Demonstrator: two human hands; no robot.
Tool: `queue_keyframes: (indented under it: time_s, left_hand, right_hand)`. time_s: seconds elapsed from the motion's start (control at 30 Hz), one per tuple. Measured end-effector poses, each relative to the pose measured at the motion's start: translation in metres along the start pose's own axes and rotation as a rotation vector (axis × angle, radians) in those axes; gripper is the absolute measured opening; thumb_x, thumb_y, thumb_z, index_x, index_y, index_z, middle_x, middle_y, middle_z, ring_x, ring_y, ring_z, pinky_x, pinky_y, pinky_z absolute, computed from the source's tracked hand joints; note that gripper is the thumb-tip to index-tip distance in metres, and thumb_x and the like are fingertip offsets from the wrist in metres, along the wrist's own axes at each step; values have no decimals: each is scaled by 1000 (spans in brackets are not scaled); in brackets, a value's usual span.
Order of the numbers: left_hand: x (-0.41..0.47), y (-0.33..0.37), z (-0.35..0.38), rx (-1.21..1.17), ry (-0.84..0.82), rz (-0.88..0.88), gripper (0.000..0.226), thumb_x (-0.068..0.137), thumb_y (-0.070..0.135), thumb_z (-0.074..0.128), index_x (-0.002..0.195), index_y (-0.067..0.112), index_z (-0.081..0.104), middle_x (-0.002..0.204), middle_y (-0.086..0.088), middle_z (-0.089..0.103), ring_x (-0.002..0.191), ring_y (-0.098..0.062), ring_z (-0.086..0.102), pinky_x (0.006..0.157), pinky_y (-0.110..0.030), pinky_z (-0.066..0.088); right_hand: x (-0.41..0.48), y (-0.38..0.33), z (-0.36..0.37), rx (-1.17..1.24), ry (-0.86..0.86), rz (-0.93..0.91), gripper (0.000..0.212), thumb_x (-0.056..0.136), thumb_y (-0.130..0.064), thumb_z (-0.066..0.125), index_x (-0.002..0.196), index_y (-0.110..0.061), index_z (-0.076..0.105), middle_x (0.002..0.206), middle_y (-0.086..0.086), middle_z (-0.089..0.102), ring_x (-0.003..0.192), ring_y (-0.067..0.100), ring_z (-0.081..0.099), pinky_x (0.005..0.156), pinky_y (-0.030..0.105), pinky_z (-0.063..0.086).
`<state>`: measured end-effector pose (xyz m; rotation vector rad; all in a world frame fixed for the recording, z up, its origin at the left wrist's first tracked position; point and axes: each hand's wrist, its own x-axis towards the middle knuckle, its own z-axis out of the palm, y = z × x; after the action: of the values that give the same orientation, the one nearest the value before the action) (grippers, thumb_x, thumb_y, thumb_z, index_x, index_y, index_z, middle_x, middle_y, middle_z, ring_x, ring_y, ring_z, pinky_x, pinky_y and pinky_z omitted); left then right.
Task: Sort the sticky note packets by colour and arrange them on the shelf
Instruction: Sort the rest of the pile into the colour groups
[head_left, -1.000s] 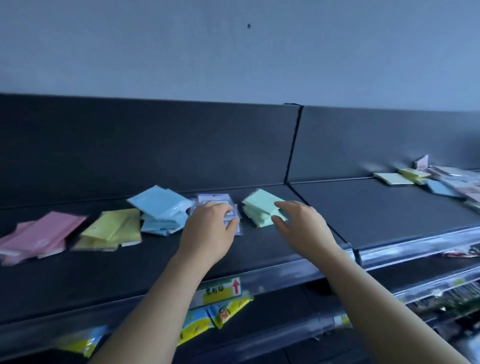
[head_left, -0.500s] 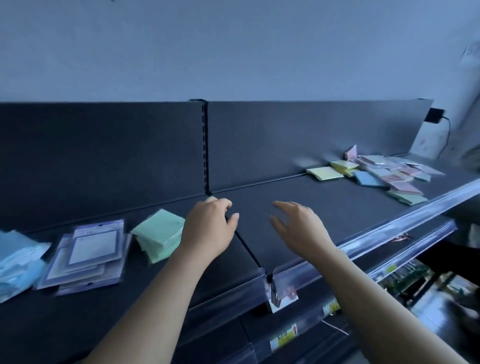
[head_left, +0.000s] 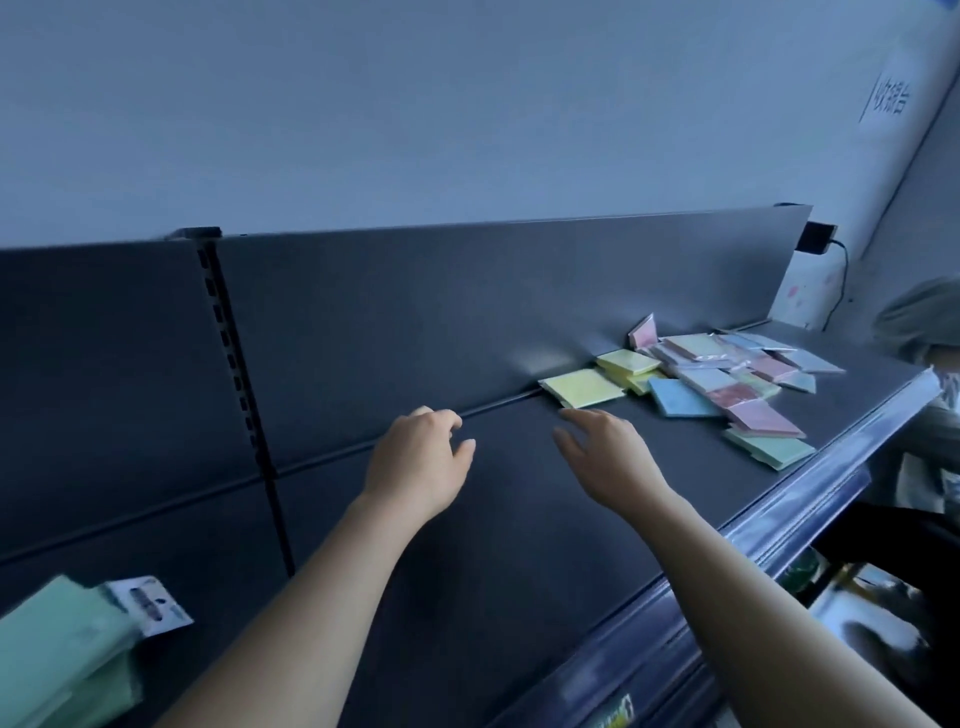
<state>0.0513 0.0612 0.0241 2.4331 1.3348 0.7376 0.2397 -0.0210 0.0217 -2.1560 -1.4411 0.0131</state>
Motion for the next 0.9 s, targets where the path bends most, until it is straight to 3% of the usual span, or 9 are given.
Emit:
queue_keyframes:
  time_s: [0.2,0.33,0.5,0.6,0.67,0.73,0.9]
  left_hand:
    - [46,30,50,6,-27,-96,33,94,37,54,122,19,61,113,4,58,99,-17,57,80,-29,47]
    - [79,61,89,-6,-28,-198,36,94,38,54,124,19,59,116,3,58,100,-18,58,82,-31,49]
    - [119,93,129,4,-35,-284,40,94,37,54,127,13,55,123,-4,57,110,-23,55,89,-35,48]
    - [141,104,150,36,-44,-308,40,94,35,53,125,9,54,125,-10,54,113,-28,52,92,-37,46]
    - [152,111,161,58,-80,-308,47,95,36,51,135,12,46,134,-11,48,120,-30,47,98,-38,42]
    - [161,117,171,106,-138,-306,52,97,40,48,142,16,38,141,-9,40,125,-31,42,102,-38,38]
    - [162,122,178,258,-181,-329,51,94,52,47,131,17,43,138,-7,40,123,-30,41,97,-38,36]
  right_hand:
    - [76,85,0,-42,-17,-17,37,95,-25,51,125,-6,58,131,12,56,121,31,48,97,38,40]
    - [134,144,3,-127,-82,-59,48,94,-31,51,139,-16,45,146,14,40,133,33,36,106,39,33]
    - [188,191,14,-230,-104,-101,41,96,-39,44,124,-9,47,139,12,42,136,30,32,109,40,27]
    - [201,203,19,-238,-153,-168,26,97,-28,40,106,-7,54,120,12,55,121,30,46,100,36,31]
    - [200,206,20,-196,-108,-229,22,97,-21,40,97,-8,59,111,11,60,109,32,53,92,34,35]
    - [195,208,21,-144,-63,-281,24,96,-17,43,97,-8,65,109,10,63,104,33,55,90,34,36]
    - [182,201,20,-11,-103,-384,23,94,-16,49,94,-9,71,103,8,65,101,30,54,86,32,40]
